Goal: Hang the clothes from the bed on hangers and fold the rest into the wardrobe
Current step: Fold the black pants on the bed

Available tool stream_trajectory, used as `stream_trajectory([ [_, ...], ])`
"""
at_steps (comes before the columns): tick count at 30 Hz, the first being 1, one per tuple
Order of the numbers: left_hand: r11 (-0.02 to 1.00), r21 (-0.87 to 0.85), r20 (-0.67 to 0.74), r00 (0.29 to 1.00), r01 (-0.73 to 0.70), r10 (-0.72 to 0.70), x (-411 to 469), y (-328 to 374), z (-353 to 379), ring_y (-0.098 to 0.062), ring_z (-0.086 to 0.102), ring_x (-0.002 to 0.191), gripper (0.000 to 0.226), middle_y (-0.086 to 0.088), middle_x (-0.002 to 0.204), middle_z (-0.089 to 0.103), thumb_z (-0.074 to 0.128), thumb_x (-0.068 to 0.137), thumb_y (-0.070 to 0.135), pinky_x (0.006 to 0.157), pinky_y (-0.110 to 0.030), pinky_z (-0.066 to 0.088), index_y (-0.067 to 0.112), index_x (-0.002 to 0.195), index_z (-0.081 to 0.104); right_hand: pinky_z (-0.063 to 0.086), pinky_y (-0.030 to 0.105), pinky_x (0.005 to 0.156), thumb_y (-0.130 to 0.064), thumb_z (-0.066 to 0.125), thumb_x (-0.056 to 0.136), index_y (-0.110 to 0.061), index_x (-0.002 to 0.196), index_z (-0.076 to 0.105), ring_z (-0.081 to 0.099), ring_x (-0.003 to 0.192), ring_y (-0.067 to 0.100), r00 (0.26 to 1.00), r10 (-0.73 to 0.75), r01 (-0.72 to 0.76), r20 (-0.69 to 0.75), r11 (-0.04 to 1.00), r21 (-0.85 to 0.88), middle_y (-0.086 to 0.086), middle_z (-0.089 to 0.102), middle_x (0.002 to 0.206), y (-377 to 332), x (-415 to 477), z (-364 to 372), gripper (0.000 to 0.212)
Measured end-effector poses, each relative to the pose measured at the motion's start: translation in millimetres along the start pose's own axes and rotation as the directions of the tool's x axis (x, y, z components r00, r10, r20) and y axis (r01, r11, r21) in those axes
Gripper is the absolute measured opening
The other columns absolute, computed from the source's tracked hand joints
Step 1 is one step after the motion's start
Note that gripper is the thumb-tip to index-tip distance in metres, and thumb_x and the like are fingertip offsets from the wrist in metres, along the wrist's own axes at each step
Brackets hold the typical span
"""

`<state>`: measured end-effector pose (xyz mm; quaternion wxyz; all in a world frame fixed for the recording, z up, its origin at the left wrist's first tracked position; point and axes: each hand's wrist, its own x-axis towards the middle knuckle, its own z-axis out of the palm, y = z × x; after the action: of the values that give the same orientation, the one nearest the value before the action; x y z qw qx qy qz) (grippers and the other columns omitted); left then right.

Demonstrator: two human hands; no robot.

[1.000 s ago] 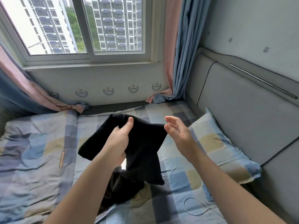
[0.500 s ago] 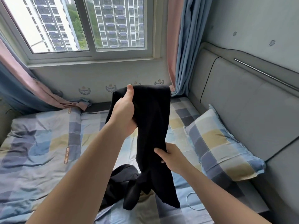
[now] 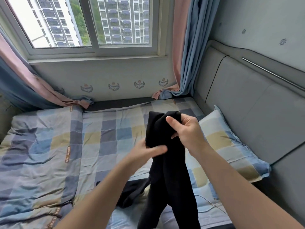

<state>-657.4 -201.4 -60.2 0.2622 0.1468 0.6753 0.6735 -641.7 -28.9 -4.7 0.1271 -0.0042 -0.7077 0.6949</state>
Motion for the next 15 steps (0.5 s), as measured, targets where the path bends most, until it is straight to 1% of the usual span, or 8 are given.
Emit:
stream_trajectory([
  [1, 0.998, 0.046, 0.019, 0.999, 0.031, -0.032, -1.6, -10.2, 4.7, -0.016, 0.071, 0.106, 0.046, 0.001, 0.112, 0.076, 0.084, 0.069, 0.035, 0.087, -0.028, 0.057, 0.027, 0.113, 0.072, 0.054, 0.028, 0.052, -0.012, 0.066, 0.095, -0.007, 0.088, 0.073, 0.069, 0.07, 0.016, 1.0, -0.005, 0.005, 0.005, 1.0, 0.01, 0.006, 0.072, 0.077, -3.2, 3.4, 0.5, 0.011],
  [3, 0.99, 0.117, -0.005, 0.997, 0.075, -0.075, -2.1, -29.0, 13.3, -0.015, 0.071, 0.105, 0.042, 0.004, 0.109, 0.076, 0.082, 0.07, 0.035, 0.096, -0.039, 0.056, 0.029, 0.109, 0.072, 0.054, 0.027, 0.053, -0.012, 0.064, 0.096, -0.007, 0.091, 0.073, 0.071, 0.074, 0.018, 1.0, -0.009, 0.008, 0.01, 0.999, 0.041, 0.008, 0.073, 0.081, -8.3, 9.3, 1.5, 0.011],
  [5, 0.985, 0.159, -0.067, 0.996, 0.067, -0.057, -0.8, -42.7, 18.6, -0.013, 0.071, 0.104, 0.027, 0.006, 0.106, 0.076, 0.074, 0.083, 0.034, 0.098, -0.043, 0.055, 0.028, 0.109, 0.072, 0.056, 0.027, 0.056, -0.013, 0.063, 0.097, -0.011, 0.091, 0.073, 0.073, 0.079, 0.018, 1.0, -0.009, 0.008, 0.01, 0.999, 0.046, 0.005, 0.075, 0.083, -9.9, 13.2, 1.4, 0.012],
  [6, 0.985, 0.16, -0.095, 0.994, 0.066, -0.051, -0.8, -45.8, 19.5, -0.013, 0.071, 0.103, 0.02, 0.007, 0.106, 0.076, 0.069, 0.09, 0.031, 0.097, -0.043, 0.055, 0.027, 0.109, 0.072, 0.058, 0.028, 0.059, -0.012, 0.062, 0.097, -0.013, 0.092, 0.073, 0.073, 0.082, 0.018, 1.0, 0.0, 0.0, 0.01, 0.999, 0.047, 0.003, 0.076, 0.085, -9.1, 14.3, 0.9, 0.012],
  [8, 0.988, 0.134, -0.132, 0.99, 0.076, -0.058, -1.9, -47.3, 19.7, -0.012, 0.071, 0.103, 0.018, 0.008, 0.105, 0.076, 0.063, 0.097, 0.028, 0.095, -0.038, 0.056, 0.025, 0.112, 0.072, 0.061, 0.03, 0.07, -0.011, 0.058, 0.1, -0.013, 0.099, 0.073, 0.073, 0.093, 0.02, 0.999, 0.038, -0.039, 0.021, 0.997, 0.064, 0.003, 0.077, 0.093, -4.3, 14.7, -1.0, 0.015],
  [11, 0.996, 0.07, -0.171, 0.984, 0.062, -0.049, -3.6, -42.3, 17.6, -0.012, 0.072, 0.1, 0.02, 0.008, 0.103, 0.077, 0.062, 0.1, 0.025, 0.085, -0.025, 0.057, 0.018, 0.116, 0.071, 0.058, 0.03, 0.088, -0.01, 0.055, 0.102, -0.012, 0.122, 0.066, 0.069, 0.109, 0.017, 0.992, 0.089, -0.092, 0.091, 0.995, 0.034, 0.002, 0.074, 0.114, 6.7, 8.2, -6.9, 0.024],
  [13, 0.999, 0.039, -0.211, 0.977, 0.024, -0.015, -3.1, -34.6, 14.2, -0.016, 0.073, 0.1, 0.017, 0.001, 0.103, 0.078, 0.062, 0.1, 0.022, 0.086, -0.03, 0.058, 0.015, 0.112, 0.072, 0.054, 0.028, 0.098, -0.01, 0.056, 0.101, -0.016, 0.135, 0.059, 0.065, 0.117, 0.009, 0.984, 0.124, -0.124, 0.125, 0.992, -0.005, -0.004, 0.07, 0.125, 17.1, -0.3, -12.1, 0.034],
  [15, 1.0, 0.004, -0.266, 0.964, -0.026, 0.026, -1.7, -25.3, 9.5, -0.021, 0.074, 0.098, 0.015, -0.005, 0.101, 0.078, 0.061, 0.1, 0.02, 0.086, -0.034, 0.059, 0.018, 0.104, 0.076, 0.048, 0.028, 0.105, -0.012, 0.056, 0.101, -0.02, 0.138, 0.055, 0.06, 0.122, 0.004, 0.975, 0.169, -0.165, 0.145, 0.986, -0.035, -0.008, 0.066, 0.13, 28.1, -10.1, -16.6, 0.038],
])
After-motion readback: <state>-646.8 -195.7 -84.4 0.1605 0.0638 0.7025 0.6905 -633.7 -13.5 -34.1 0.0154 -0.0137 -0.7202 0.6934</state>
